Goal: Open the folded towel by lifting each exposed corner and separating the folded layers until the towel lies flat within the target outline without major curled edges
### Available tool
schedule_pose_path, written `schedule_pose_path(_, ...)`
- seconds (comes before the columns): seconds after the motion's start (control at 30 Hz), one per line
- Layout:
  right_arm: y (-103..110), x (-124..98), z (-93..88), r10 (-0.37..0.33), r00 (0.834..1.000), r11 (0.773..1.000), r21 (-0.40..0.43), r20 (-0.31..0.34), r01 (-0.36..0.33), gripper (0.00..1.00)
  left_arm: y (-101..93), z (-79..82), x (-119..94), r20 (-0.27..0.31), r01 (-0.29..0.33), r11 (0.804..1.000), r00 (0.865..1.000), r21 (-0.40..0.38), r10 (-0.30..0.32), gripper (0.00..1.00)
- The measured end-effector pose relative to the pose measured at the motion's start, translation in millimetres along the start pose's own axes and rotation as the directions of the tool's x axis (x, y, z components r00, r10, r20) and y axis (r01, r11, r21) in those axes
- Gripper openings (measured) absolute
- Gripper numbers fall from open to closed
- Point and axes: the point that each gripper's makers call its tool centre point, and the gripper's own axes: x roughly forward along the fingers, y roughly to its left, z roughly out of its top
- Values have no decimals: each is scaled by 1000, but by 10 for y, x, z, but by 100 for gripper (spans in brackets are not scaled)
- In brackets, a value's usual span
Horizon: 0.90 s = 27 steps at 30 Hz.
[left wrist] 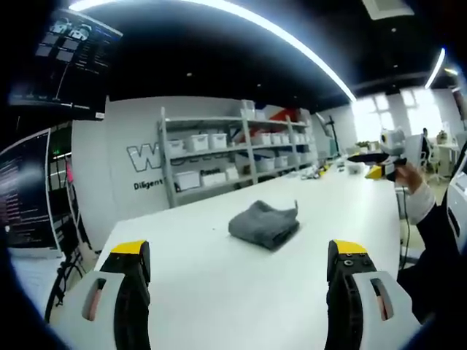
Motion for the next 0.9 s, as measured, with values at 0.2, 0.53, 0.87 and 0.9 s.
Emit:
schedule_pose_path(0.2,-34,5,-20,-2,1000,1000,22,-2,2,100,25,19,-12,6,-9,1000,1000,3,9,100)
schedule_pose_path(0.53,14,13,18,19,1000,999,-28,14,-19,100,10,11,18,6,1,1000,1000,-6,-1,100)
schedule_pose_path(0.87,63,57,-1,39,999,998,-39,4,-39,98,-20,-5,22,-2,18,1000,1000,0,-18,100)
schedule_pose_path(0.9,65,62,-3,39,999,999,-36,3,-39,99,-18,-3,20,0,18,1000,1000,-1,-18,100)
